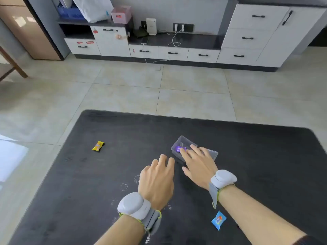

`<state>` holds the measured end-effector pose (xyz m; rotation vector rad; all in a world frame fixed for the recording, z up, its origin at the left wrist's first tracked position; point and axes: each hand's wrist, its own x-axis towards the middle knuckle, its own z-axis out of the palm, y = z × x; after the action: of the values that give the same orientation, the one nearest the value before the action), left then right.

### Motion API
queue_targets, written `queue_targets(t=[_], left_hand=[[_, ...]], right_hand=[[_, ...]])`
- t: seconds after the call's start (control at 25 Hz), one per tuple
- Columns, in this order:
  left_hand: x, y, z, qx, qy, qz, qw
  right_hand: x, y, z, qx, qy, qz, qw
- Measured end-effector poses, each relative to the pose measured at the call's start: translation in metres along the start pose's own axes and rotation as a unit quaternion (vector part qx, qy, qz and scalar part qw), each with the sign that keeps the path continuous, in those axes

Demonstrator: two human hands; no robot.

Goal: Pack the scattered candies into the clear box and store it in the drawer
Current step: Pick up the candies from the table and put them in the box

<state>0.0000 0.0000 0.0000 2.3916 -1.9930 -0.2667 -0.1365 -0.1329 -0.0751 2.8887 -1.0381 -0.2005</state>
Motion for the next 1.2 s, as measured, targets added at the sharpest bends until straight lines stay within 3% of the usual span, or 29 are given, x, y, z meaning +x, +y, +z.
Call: queue_targets(t=[0.36, 0.64, 0.76, 0.84, 1.0, 1.2], left_hand=[[0.008, -0.022, 0.066, -0.016, -0.018, -0.007, 1.0], [-0.001, -0.042, 0.08, -0.043, -0.014, -0.026, 0.999], [-0.003, -0.058, 0.082, -0.117, -0.018, -0.085, 0.989], [-0.004, -0.074, 0.086, -0.22, -0.034, -0.163, 0.961], [-0.003, -0.107, 0.097, -0.451, -0.045, -0.265, 0.851], [-0.013, -0.138, 0.108, -0.585, -0.025, -0.329, 0.741]], right_hand=[[0.028, -0.013, 0.062, -0.037, -0.078, 0.064, 0.994], [0.032, -0.027, 0.059, -0.028, 0.013, 0.037, 0.999], [0.028, -0.039, 0.052, -0.01, 0.058, -0.018, 0.998], [0.026, -0.047, 0.047, 0.005, 0.099, -0.057, 0.993], [0.021, -0.064, 0.037, 0.017, 0.158, -0.124, 0.979], [0.021, -0.09, 0.029, 0.036, 0.165, -0.195, 0.966]])
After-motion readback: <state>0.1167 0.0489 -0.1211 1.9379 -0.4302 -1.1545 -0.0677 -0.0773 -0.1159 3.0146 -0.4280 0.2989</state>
